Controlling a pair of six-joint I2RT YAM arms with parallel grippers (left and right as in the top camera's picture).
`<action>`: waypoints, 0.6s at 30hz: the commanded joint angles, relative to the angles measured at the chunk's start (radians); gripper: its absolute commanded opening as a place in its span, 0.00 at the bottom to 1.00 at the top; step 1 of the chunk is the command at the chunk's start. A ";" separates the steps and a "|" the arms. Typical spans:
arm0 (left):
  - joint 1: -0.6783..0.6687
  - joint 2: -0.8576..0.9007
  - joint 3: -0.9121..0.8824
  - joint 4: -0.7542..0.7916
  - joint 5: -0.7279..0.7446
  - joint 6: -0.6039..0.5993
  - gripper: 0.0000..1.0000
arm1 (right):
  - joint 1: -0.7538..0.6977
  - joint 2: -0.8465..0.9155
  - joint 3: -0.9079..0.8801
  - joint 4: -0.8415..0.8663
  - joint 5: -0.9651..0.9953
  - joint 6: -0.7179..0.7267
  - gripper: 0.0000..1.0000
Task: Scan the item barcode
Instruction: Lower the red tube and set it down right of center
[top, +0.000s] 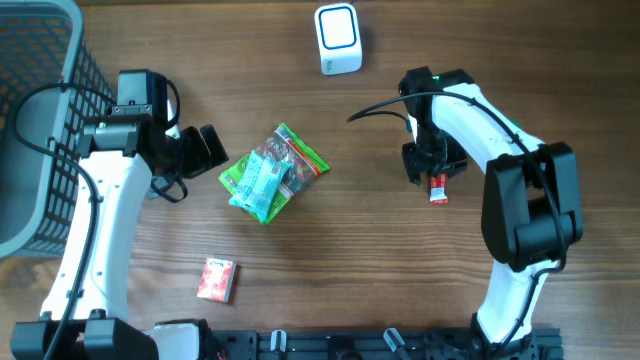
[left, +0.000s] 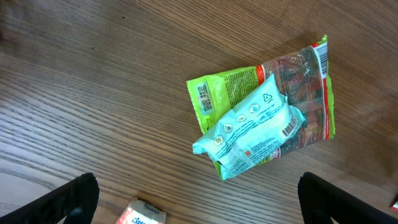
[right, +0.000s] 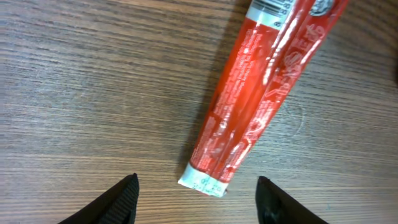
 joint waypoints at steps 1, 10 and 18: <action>0.003 0.001 -0.001 0.000 0.008 0.012 1.00 | -0.004 0.014 0.019 0.068 -0.151 -0.006 0.30; 0.003 0.001 -0.001 0.000 0.008 0.012 1.00 | -0.005 0.015 -0.077 0.277 -0.111 0.117 0.04; 0.003 0.001 -0.001 0.000 0.008 0.012 1.00 | -0.058 0.015 -0.200 0.338 0.036 0.121 0.04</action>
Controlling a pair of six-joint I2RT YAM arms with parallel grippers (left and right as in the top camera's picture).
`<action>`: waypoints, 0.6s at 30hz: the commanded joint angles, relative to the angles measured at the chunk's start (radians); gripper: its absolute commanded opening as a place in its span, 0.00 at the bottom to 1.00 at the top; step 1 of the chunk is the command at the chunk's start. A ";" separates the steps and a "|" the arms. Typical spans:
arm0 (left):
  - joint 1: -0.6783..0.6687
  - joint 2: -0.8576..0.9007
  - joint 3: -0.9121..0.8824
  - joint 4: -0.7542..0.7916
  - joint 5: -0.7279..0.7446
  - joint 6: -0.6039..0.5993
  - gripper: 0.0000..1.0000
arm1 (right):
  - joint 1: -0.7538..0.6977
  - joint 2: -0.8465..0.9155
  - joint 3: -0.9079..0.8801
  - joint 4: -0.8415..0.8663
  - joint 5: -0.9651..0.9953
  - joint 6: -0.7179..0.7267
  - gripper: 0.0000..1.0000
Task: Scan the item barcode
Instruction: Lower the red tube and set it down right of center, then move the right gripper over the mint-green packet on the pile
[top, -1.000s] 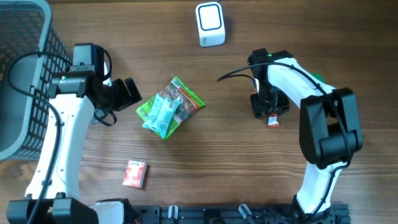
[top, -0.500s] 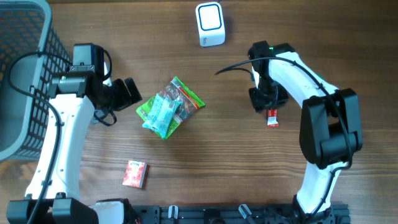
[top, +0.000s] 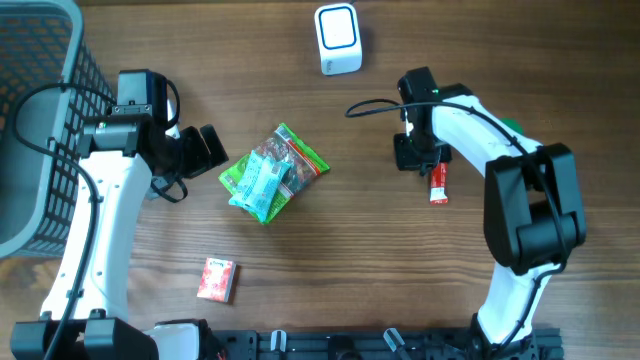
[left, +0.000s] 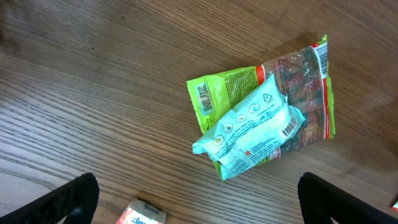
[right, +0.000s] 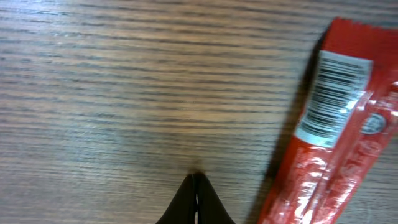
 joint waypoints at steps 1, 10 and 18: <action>0.003 0.001 -0.001 0.000 0.008 0.012 1.00 | -0.064 0.036 -0.080 -0.004 0.135 0.019 0.04; 0.003 0.001 -0.001 0.000 0.008 0.012 1.00 | -0.221 0.035 -0.081 -0.042 0.151 -0.093 0.04; 0.003 0.001 -0.001 0.000 0.008 0.012 1.00 | -0.219 0.035 -0.061 -0.028 -0.110 -0.164 0.04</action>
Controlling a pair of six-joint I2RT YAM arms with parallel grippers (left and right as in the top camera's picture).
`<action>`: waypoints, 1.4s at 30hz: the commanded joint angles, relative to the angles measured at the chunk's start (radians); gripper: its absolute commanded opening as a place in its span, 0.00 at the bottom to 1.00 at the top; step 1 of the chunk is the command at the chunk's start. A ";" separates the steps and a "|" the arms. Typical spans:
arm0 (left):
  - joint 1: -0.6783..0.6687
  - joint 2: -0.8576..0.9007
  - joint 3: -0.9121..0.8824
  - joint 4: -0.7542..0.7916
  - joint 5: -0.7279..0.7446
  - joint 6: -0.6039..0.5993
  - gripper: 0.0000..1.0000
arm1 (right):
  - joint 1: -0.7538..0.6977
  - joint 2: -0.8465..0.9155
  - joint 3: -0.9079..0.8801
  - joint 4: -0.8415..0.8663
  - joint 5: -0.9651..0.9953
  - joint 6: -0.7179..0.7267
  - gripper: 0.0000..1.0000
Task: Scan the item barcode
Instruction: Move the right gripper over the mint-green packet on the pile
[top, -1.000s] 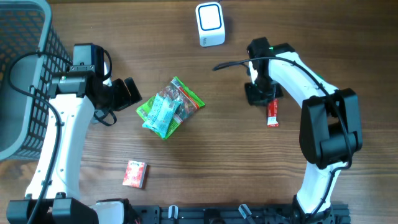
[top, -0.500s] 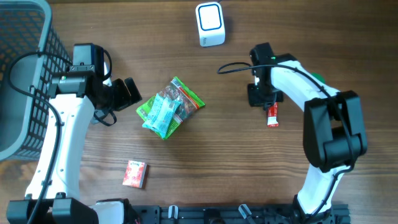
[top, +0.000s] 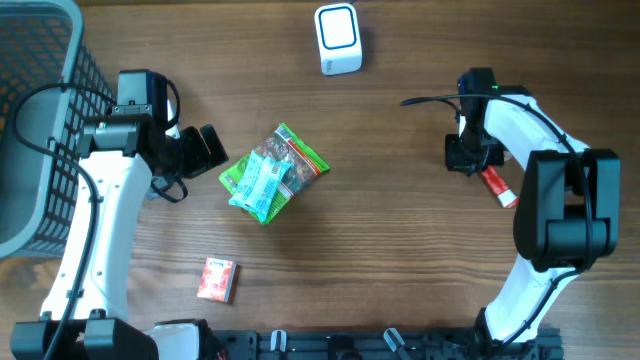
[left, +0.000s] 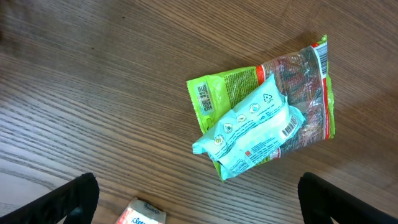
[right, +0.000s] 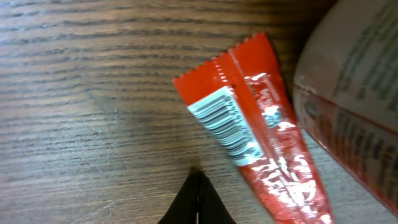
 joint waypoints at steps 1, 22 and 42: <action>0.003 0.001 -0.001 0.000 0.008 0.012 1.00 | 0.014 0.054 -0.026 0.012 -0.229 -0.053 0.04; 0.003 0.001 -0.001 0.000 0.008 0.012 1.00 | 0.472 0.010 -0.026 0.356 -0.762 0.204 0.11; 0.003 0.001 -0.001 0.000 0.008 0.012 1.00 | 0.645 -0.095 -0.032 0.571 -0.427 0.530 0.66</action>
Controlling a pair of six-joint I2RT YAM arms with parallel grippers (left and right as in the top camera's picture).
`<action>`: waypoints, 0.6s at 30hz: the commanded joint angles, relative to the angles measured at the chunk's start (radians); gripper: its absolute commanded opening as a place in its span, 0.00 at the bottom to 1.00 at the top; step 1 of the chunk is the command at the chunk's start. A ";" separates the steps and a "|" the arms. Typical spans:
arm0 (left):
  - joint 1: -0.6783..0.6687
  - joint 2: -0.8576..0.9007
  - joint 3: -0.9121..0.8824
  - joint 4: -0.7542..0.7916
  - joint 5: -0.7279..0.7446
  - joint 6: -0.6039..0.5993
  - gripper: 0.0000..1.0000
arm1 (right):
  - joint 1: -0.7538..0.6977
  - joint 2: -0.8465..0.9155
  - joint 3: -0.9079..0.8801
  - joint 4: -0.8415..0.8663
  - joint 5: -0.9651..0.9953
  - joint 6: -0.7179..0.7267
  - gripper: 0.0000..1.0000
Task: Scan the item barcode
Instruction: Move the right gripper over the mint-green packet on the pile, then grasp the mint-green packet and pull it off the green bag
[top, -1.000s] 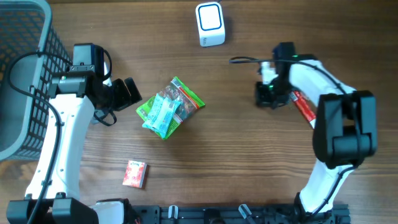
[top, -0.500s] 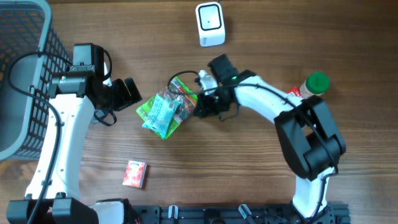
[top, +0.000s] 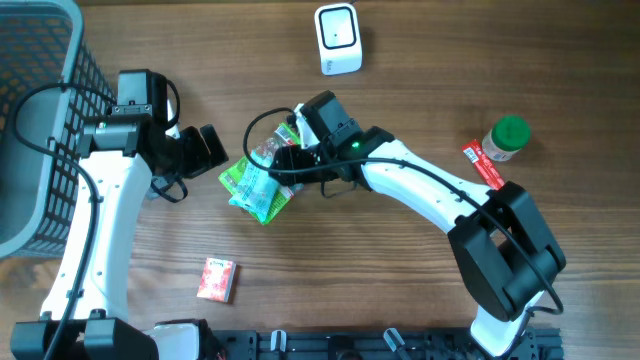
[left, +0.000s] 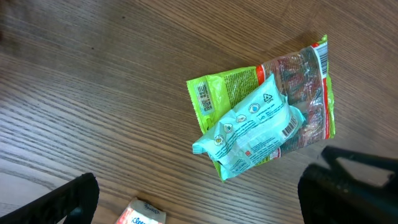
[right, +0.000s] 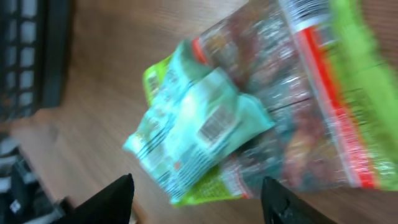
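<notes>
A white scanner (top: 337, 38) stands at the table's far edge. In the middle a teal packet (top: 258, 187) (left: 249, 127) (right: 193, 134) lies on a green snack bag (top: 305, 152) (left: 308, 93) (right: 311, 106); barcodes show on both. My right gripper (top: 287, 163) (right: 199, 202) hangs open just over this pile, nothing between its fingers. To the left of the pile my left gripper (top: 207, 148) (left: 196, 199) is open and empty. A red stick packet (top: 484, 165) lies at the right.
A green-lidded jar (top: 506, 138) stands beside the red stick. A small red box (top: 217, 279) (left: 142, 213) lies near the front left. A grey mesh basket (top: 40, 120) fills the left edge. The right arm's cable loops over the pile.
My right gripper was shut at the table's right by the red stick; now it is open over the teal packet and green bag in the middle. The left arm has not moved.
My right gripper first stood open over the red stick right of centre, then was shut beside it. Later the stick lay farther right, near the jar, with the gripper still shut next to it. Now the stick rests there alone and the gripper is over the pile.
</notes>
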 joint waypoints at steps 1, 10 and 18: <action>0.003 0.001 -0.001 0.000 0.008 0.012 1.00 | -0.006 0.008 -0.007 0.015 0.108 0.090 0.66; 0.003 0.001 -0.001 0.000 0.008 0.012 1.00 | 0.041 0.010 -0.040 0.022 0.089 0.234 0.51; 0.003 0.001 -0.001 0.000 0.008 0.012 1.00 | 0.122 0.019 -0.040 0.060 0.153 0.386 0.45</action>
